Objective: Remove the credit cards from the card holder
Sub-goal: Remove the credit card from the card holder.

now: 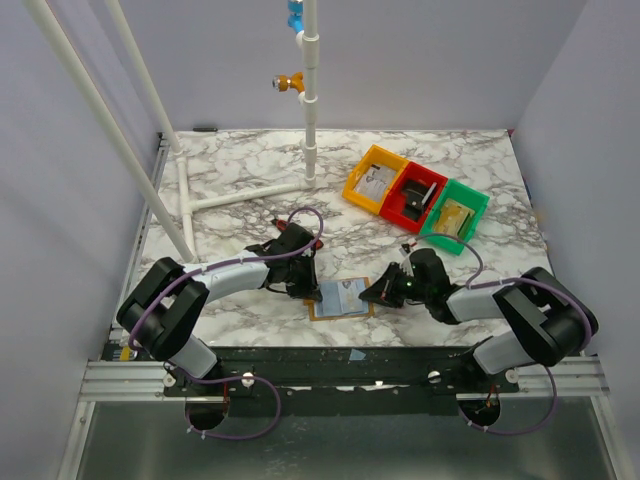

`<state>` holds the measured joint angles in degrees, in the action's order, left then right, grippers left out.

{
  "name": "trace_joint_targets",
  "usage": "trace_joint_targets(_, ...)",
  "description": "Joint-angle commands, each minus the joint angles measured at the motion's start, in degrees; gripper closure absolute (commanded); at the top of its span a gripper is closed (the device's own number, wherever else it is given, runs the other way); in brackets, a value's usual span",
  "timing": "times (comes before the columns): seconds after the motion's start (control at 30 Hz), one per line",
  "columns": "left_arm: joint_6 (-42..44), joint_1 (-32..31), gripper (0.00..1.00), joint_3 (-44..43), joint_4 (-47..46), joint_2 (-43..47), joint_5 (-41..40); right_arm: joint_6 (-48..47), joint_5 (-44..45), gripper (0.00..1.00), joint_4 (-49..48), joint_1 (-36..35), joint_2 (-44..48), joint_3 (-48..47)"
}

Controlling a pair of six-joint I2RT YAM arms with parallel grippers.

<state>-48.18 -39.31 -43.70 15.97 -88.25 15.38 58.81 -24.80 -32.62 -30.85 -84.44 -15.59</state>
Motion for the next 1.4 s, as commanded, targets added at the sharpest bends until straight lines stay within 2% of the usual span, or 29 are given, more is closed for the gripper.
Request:
trace_joint_targets(0.0,2.26,0.64,1.00,0.24,4.82,-0.18,-5.01,-1.24,2.08,0.99,2.97,0.62,1.59,1.17)
trace_joint_targets(0.37,2.48,0.64,1.00,-0.54,5.80,1.17,-5.00,-1.02,1.82,0.99,5.86,1.06,5.55,0.84)
trace_joint_targets(0.83,3.82,0.64,1.00,-7.15,11.16,7.56,-3.95,0.64,0.38,0.99,7.84,1.14,8.04,-0.75)
trace_joint_targets(0.93,3.82,0.64,0.93,-7.93,10.93,7.67,-2.67,1.43,-0.41,1.00,7.88,1.15,8.35,-1.25)
trace_joint_targets(1.0,3.54,0.62,0.84,-8.06,10.33,7.71,-1.50,1.88,-0.71,0.99,8.07,1.14,8.68,-1.66)
trace_joint_targets(1.13,2.24,0.81,0.48,-7.64,7.83,7.88,1.59,2.79,-1.28,0.99,8.57,1.10,9.79,-2.49)
trace_joint_targets(1.23,1.03,1.40,0.29,-6.48,5.25,8.21,4.66,3.23,-1.65,0.99,9.45,1.15,10.94,-3.27)
trace_joint_targets(1.37,-1.13,2.34,0.25,-4.45,1.41,9.03,7.72,3.74,-1.83,1.00,10.41,1.14,12.58,-4.27)
